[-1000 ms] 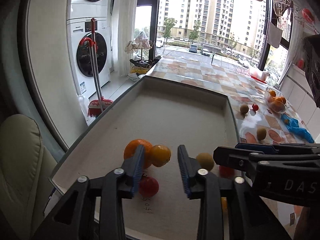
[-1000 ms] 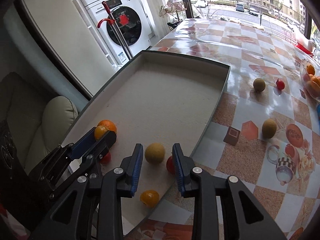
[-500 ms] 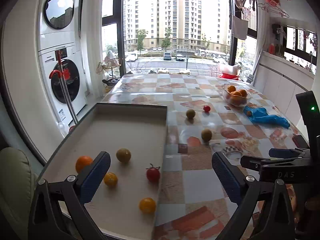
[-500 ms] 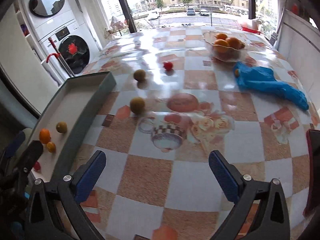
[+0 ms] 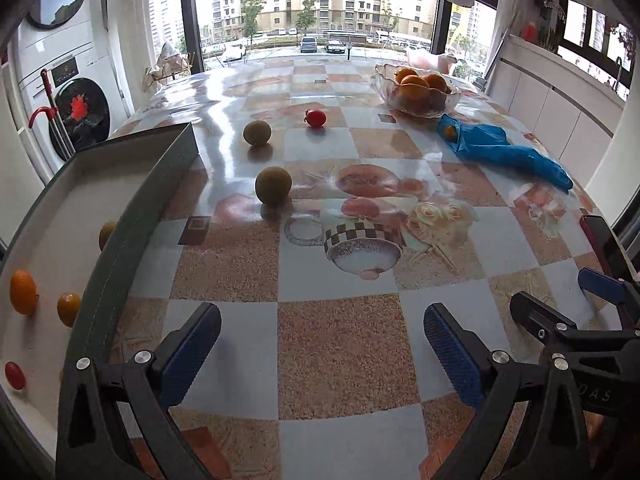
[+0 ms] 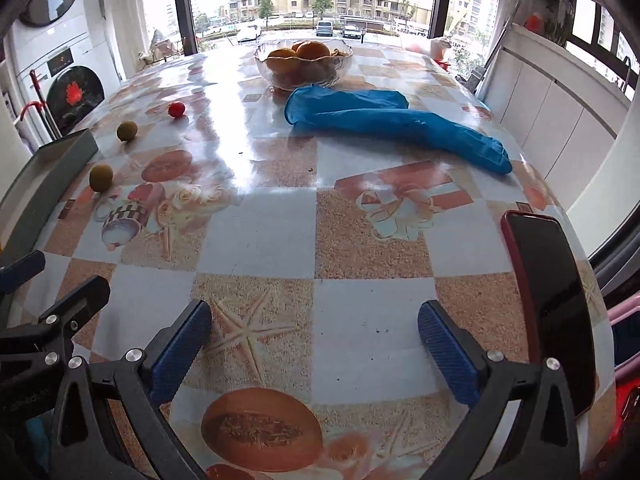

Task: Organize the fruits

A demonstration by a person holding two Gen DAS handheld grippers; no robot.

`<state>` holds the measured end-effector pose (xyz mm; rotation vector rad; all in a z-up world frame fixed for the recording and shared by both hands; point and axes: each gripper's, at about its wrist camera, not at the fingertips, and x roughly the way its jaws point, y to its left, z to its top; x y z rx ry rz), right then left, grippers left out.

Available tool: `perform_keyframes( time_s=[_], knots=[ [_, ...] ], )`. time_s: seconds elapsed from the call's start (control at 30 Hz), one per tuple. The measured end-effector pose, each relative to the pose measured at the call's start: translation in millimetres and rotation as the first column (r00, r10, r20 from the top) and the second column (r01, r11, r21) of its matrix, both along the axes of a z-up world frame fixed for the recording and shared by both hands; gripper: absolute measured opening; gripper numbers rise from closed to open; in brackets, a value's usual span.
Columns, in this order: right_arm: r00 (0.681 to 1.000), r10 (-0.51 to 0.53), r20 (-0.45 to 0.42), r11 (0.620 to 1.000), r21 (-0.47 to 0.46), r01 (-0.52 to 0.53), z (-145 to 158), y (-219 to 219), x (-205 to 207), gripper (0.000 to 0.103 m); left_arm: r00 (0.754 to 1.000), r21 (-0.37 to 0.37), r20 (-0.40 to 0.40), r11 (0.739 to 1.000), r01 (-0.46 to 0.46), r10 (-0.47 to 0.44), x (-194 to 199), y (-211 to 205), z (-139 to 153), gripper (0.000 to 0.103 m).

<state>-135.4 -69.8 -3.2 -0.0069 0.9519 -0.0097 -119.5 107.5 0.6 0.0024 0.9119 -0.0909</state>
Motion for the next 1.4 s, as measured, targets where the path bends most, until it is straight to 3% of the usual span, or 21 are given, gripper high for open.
perform_keyframes(
  time_s=[0.1,0.23,1.4],
  knots=[
    [1.000,0.009,0.001,1.000,0.001,-0.009,-0.5,1.5,-1.6,0.103,1.000,-0.038,-0.002,0.999,-0.001,0.001,-1.4,4.7,-3.5,0.101],
    [1.000,0.008,0.003,1.000,0.001,-0.008,-1.1,1.7,-2.3,0.103,1.000,0.022,-0.012,1.000,0.010,-0.010,-3.3,-2.5,-5.9,0.102],
    [1.000,0.008,0.004,1.000,0.001,-0.008,-0.9,0.5,-3.6,0.103,1.000,0.017,-0.012,1.000,0.012,-0.012,-5.3,0.3,-3.1,0.102]
  ],
)
